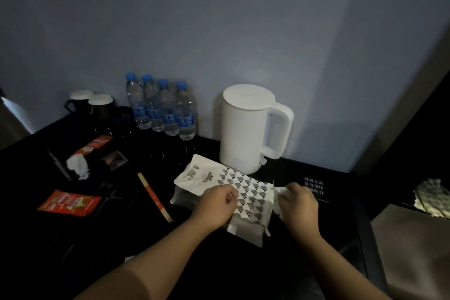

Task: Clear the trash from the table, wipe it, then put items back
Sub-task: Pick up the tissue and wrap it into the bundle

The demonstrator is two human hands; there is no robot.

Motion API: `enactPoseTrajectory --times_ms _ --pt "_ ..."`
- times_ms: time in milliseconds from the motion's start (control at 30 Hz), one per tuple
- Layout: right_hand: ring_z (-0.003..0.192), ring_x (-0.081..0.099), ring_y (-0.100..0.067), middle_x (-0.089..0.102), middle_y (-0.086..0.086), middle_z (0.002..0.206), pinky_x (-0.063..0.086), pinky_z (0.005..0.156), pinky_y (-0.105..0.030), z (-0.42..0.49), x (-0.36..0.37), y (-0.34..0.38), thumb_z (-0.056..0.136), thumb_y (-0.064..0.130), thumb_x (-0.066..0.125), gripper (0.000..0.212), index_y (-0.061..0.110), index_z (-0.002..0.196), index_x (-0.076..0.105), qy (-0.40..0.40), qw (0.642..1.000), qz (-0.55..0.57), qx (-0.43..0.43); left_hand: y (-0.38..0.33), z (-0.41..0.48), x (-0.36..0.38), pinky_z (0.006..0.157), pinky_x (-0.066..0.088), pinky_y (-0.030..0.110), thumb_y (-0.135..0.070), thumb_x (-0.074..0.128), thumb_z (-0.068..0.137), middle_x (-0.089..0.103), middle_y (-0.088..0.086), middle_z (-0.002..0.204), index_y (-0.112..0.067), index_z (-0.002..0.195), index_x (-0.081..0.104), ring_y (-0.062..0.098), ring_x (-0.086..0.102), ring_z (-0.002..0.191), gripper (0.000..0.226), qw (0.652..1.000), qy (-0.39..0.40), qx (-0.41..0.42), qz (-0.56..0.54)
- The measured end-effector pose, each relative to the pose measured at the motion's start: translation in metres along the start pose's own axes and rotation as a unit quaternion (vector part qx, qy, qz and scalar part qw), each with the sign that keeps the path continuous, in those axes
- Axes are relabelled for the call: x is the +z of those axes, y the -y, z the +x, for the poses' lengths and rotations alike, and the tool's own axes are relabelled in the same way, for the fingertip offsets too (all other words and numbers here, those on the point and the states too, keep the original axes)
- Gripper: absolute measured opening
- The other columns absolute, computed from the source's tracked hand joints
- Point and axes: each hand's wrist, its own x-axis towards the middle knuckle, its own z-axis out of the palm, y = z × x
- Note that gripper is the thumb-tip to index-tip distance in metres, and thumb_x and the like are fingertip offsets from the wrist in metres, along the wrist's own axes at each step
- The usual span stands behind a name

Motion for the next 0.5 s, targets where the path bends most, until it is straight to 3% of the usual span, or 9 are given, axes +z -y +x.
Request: enactPoseTrajectory --times_ms 100,200,300,400,500 --pt "0.075 0.040 -0.017 0.046 -0.007 0.083 0.021 0.058 -0.023 -0.004 0.018 0.048 0.081 0.013 0.070 0.019 -0.002 0.090 0.064 -0.035 0.999 0.025 -0.027 0.019 0.005 -0.031 0.078 0.043 0.018 -0.015 0.060 0.089 0.069 0.000 0.098 -0.014 0.099 0.069 0.013 0.061 0.087 0.014 1.000 -0.023 0.008 -0.016" --pt "0.080 0.044 -0.019 0.046 -0.008 0.084 0.023 0.065 -0.023 -0.015 0.051 0.101 0.080 0.022 0.073 0.024 -0.001 0.076 0.066 -0.039 0.997 0.062 -0.011 0.047 0.006 -0.069 0.080 0.045 0.019 -0.016 0.059 0.089 0.069 -0.002 0.101 -0.015 0.100 0.069 0.015 0.063 0.089 0.015 0.999 -0.033 0.008 -0.020" --pt "0.085 0.051 -0.026 0.052 -0.014 0.084 0.025 0.069 -0.018 -0.034 0.093 0.151 0.077 0.006 0.071 0.017 -0.004 0.065 0.064 -0.045 0.993 0.107 -0.015 0.087 0.006 -0.113 0.085 0.048 0.023 -0.018 0.058 0.090 0.067 -0.003 0.104 -0.019 0.101 0.069 0.015 0.063 0.095 0.016 0.999 -0.029 0.007 -0.013" --pt "0.087 0.057 -0.032 0.063 -0.016 0.081 0.023 0.064 -0.022 -0.049 0.136 0.191 0.079 0.002 0.063 0.016 0.009 0.067 0.055 -0.007 0.995 0.099 -0.008 0.131 0.005 -0.158 0.084 0.048 0.022 -0.019 0.056 0.090 0.067 -0.003 0.103 -0.020 0.101 0.068 0.013 0.063 0.095 0.016 1.000 -0.019 -0.002 0.005" --pt "0.082 0.058 -0.029 0.060 -0.008 0.079 0.026 0.059 -0.022 -0.064 0.168 0.227 0.084 -0.001 0.056 0.019 0.015 0.076 0.049 0.038 0.991 0.126 0.018 0.168 0.004 -0.196 0.084 0.048 0.023 -0.017 0.057 0.090 0.067 -0.001 0.103 -0.020 0.100 0.068 0.014 0.063 0.095 0.016 0.999 -0.009 -0.002 0.032"
